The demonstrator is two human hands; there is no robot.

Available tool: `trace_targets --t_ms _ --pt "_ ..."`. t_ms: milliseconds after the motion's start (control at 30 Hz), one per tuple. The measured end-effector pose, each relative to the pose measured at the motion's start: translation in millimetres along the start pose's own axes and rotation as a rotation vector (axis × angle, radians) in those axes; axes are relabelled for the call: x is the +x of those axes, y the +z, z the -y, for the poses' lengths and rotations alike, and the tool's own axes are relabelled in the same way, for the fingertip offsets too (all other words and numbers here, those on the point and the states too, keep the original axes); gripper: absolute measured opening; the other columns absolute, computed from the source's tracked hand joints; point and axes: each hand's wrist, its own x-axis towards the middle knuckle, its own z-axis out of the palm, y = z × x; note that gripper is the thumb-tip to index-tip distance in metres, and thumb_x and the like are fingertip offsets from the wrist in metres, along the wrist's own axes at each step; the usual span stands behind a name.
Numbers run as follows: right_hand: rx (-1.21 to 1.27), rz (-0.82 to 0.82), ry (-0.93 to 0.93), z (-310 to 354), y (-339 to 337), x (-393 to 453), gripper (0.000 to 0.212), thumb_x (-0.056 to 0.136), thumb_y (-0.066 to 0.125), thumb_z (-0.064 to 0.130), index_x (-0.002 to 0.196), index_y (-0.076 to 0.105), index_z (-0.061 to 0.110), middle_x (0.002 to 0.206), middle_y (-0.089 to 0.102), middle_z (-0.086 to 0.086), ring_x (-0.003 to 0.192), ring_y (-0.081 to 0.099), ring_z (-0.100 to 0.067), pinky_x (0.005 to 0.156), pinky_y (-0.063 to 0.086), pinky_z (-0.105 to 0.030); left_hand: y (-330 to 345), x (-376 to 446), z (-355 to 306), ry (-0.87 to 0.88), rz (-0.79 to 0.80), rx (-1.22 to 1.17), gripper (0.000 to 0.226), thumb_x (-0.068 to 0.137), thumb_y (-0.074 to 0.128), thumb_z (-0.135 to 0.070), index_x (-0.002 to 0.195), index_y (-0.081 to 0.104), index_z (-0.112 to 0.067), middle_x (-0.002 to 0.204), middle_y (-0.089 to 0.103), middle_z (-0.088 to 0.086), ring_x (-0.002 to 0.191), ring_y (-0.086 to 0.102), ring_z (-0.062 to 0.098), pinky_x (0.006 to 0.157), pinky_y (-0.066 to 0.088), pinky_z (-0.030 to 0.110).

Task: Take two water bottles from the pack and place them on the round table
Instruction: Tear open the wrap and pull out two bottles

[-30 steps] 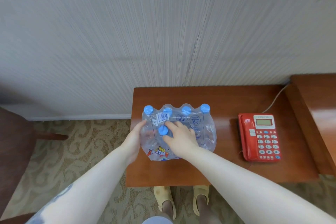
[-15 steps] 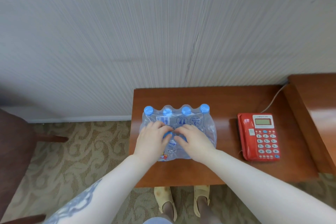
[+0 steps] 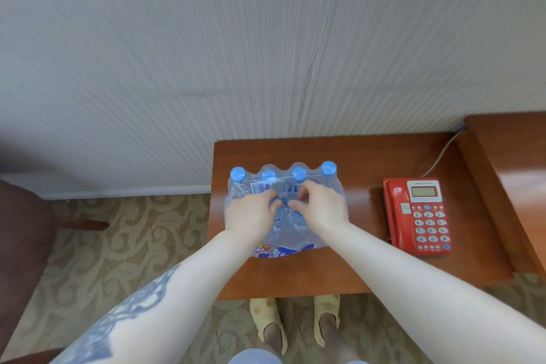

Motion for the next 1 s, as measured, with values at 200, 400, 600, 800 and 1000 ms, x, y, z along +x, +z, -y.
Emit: trace_targets --t_ms 200,400,600,800,1000 --pt "0.138 -0.141 0.164 9 11 -11 0.025 0.092 0.059 0.04 0.079 0.056 0.019 0.078 0.066 0.003 0.069 0.058 -0.019 0.072 0.044 -0.035 3 -6 3 -0.023 -0.023 -0.034 0.039 0.095 0.047 -0.046 0.126 0.064 -0.031 0.081 0.076 0.0 0.08 0.071 0.021 0.062 0.047 0.03" --pt "0.205 -0.097 0.141 0 13 -19 0.019 0.076 0.072 0.026 0.087 0.057 0.022 0.089 0.064 0.007 0.08 0.058 -0.018 0.07 0.042 -0.03 13 -11 6 -0.101 -0.052 -0.111 0.041 0.082 0.062 -0.039 0.123 0.065 -0.036 0.096 0.077 -0.005 0.093 0.07 0.021 0.063 0.044 0.027" --pt "0.181 -0.026 0.013 -11 17 -20 0.029 0.079 0.078 0.024 0.1 0.06 0.016 0.107 0.057 0.001 0.094 0.059 -0.023 0.08 0.048 -0.035 17 -9 8 -0.091 -0.025 -0.172 0.044 0.082 0.072 -0.043 0.123 0.062 -0.03 0.103 0.076 -0.005 0.096 0.07 0.021 0.064 0.044 0.029" --pt "-0.17 0.051 -0.162 -4 -1 -17 0.036 0.092 0.063 0.035 0.114 0.052 0.009 0.116 0.054 -0.009 0.095 0.06 -0.028 0.08 0.05 -0.036 5 -2 12 0.126 0.01 0.004 0.038 0.091 0.06 -0.046 0.113 0.057 -0.014 0.09 0.075 0.006 0.085 0.069 0.03 0.064 0.047 0.037" --pt "-0.007 -0.198 -0.32 4 -46 -32 0.038 0.088 0.066 0.039 0.1 0.056 0.004 0.101 0.057 -0.009 0.085 0.057 -0.026 0.07 0.046 -0.036 -28 -12 11 0.313 -0.424 -0.089 0.041 0.083 0.076 -0.04 0.101 0.067 -0.005 0.065 0.071 0.01 0.061 0.064 0.037 0.058 0.038 0.033"
